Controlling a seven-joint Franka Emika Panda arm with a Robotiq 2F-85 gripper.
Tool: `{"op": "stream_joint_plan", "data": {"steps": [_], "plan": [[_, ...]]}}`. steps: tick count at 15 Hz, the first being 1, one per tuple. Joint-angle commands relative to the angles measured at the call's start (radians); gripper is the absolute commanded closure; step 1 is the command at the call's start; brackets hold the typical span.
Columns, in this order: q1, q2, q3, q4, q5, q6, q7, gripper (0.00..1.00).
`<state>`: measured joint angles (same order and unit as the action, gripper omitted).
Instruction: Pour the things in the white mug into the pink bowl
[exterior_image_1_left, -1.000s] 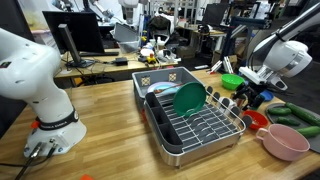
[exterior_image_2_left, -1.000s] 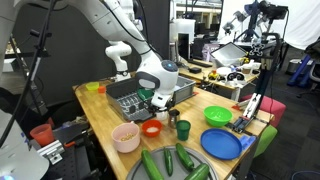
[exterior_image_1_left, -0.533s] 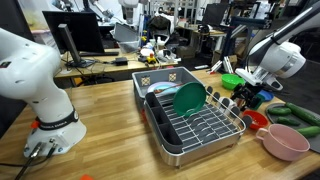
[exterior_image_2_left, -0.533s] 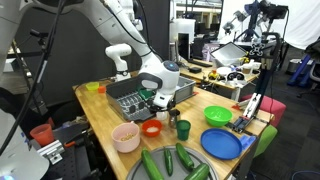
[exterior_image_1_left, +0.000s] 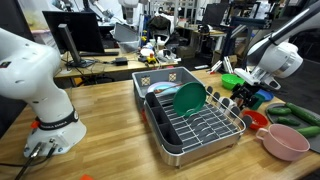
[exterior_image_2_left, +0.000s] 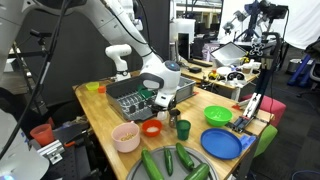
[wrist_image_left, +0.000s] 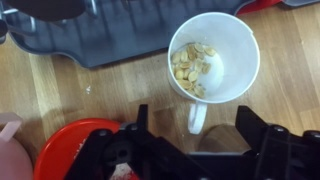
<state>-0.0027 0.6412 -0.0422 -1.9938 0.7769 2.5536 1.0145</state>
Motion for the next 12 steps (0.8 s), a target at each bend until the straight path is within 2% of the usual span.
{"op": "stream_joint_plan", "data": {"steps": [1, 9, 12], "plan": [[-0.002, 0.012, -0.001, 0.019, -0.005, -0.015, 0.013, 0.40], [0.000, 0.012, -0.003, 0.017, -0.008, -0.017, 0.016, 0.97], [-0.006, 0.007, 0.002, 0.014, 0.001, -0.014, 0.007, 1.00]]}}
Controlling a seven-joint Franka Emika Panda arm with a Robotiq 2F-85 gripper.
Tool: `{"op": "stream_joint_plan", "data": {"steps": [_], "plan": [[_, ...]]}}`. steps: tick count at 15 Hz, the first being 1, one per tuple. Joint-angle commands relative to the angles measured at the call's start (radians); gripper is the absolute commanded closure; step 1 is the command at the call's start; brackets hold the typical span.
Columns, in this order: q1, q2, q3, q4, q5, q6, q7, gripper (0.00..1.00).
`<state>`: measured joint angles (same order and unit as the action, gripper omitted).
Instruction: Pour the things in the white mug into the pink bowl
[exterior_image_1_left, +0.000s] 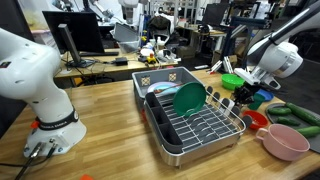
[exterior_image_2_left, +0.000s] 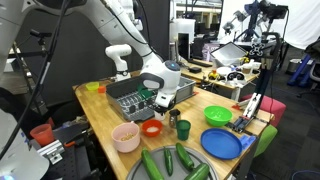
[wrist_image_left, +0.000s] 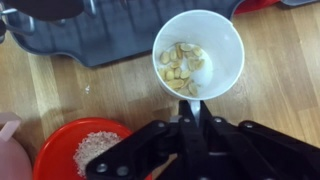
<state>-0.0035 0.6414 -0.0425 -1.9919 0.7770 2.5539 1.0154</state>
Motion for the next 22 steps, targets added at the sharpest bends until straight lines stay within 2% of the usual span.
{"op": "stream_joint_plan", "data": {"steps": [1, 7, 15, 22], "plan": [[-0.008, 0.002, 0.004, 0.008, 0.005, -0.013, 0.002, 0.98], [-0.021, -0.057, 0.018, -0.032, 0.037, -0.007, -0.032, 0.98], [0.002, -0.171, -0.027, -0.158, -0.013, 0.012, -0.005, 0.98], [0.007, -0.397, -0.049, -0.350, -0.026, 0.107, -0.016, 0.98]]}}
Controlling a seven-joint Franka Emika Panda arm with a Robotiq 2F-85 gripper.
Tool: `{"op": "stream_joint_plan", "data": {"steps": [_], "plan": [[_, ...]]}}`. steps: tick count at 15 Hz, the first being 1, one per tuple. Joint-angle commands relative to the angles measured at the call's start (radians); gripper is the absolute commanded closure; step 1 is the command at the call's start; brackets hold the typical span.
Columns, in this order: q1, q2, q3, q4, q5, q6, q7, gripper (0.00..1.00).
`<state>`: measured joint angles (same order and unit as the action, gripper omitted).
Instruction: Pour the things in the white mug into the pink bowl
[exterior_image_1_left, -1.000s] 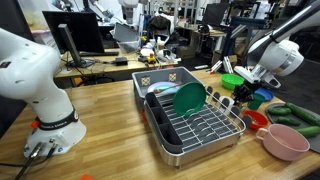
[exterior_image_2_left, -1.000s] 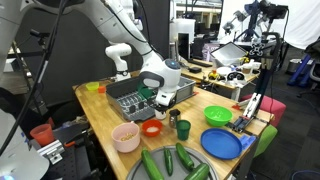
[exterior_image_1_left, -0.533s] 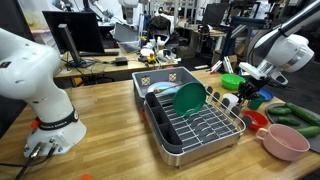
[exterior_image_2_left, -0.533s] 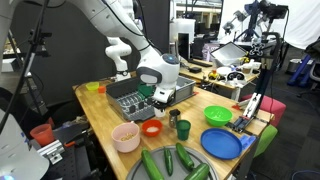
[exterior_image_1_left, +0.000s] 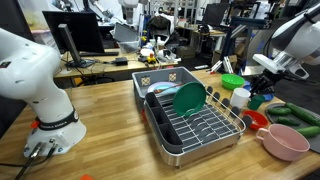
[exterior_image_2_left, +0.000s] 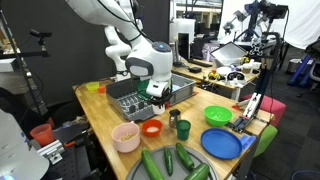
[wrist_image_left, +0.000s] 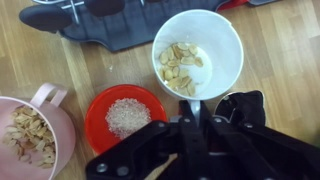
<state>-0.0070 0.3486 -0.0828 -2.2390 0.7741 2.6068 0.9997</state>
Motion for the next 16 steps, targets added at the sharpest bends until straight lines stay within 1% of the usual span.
{"op": "stream_joint_plan", "data": {"steps": [1, 4, 6, 7, 8, 9, 12, 13, 14, 16], "plan": [[0.008, -0.137, -0.008, -0.130, -0.031, 0.060, 0.000, 0.98], [0.006, -0.233, -0.027, -0.234, -0.116, 0.095, 0.057, 0.98], [0.005, -0.297, -0.047, -0.316, -0.235, 0.143, 0.147, 0.98], [0.001, -0.325, -0.056, -0.354, -0.315, 0.171, 0.214, 0.98], [0.022, -0.347, -0.093, -0.394, -0.427, 0.203, 0.312, 0.98], [0.027, -0.352, -0.113, -0.423, -0.512, 0.232, 0.382, 0.98], [-0.013, -0.364, -0.150, -0.475, -0.797, 0.267, 0.594, 0.98], [-0.066, -0.360, -0.124, -0.470, -0.884, 0.259, 0.657, 0.98], [-0.082, -0.366, -0.137, -0.457, -0.976, 0.233, 0.723, 0.98], [-0.118, -0.432, -0.139, -0.438, -1.153, 0.151, 0.859, 0.98]]}}
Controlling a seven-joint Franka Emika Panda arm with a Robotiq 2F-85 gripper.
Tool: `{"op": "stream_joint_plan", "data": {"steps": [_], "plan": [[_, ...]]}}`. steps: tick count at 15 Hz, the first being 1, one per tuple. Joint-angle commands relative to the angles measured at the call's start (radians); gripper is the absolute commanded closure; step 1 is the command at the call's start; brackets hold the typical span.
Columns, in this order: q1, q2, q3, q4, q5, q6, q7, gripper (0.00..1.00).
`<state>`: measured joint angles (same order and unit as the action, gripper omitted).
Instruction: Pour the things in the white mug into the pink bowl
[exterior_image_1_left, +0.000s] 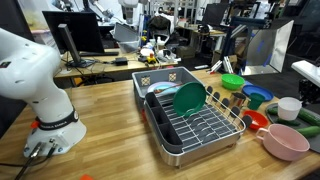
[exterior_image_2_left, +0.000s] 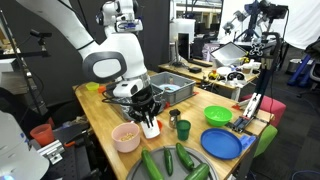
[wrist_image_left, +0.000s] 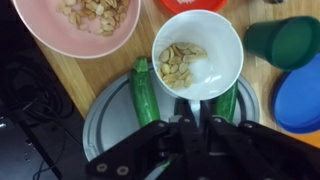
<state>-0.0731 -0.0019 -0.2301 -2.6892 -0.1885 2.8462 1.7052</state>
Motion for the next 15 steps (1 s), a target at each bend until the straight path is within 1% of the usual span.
{"op": "stream_joint_plan", "data": {"steps": [1, 2, 3, 4, 7, 10, 11, 12, 13, 15], "plan": [[-0.075, -0.126, 0.024, 0.017, -0.279, -0.137, 0.229, 0.98], [-0.102, -0.176, 0.054, 0.005, -0.365, -0.179, 0.310, 0.98], [-0.117, -0.219, 0.085, -0.006, -0.384, -0.219, 0.331, 0.98], [-0.121, -0.255, 0.111, -0.019, -0.374, -0.255, 0.331, 0.98], [-0.099, -0.346, 0.157, -0.067, -0.272, -0.336, 0.241, 0.98], [-0.091, -0.374, 0.195, -0.096, -0.198, -0.396, 0.179, 0.98], [-0.090, -0.363, 0.205, -0.084, -0.174, -0.411, 0.163, 0.98], [-0.088, -0.368, 0.210, -0.090, -0.147, -0.414, 0.146, 0.98], [-0.112, -0.360, 0.229, -0.090, -0.173, -0.384, 0.178, 0.91], [-0.111, -0.360, 0.233, -0.090, -0.157, -0.389, 0.166, 0.91]]}}
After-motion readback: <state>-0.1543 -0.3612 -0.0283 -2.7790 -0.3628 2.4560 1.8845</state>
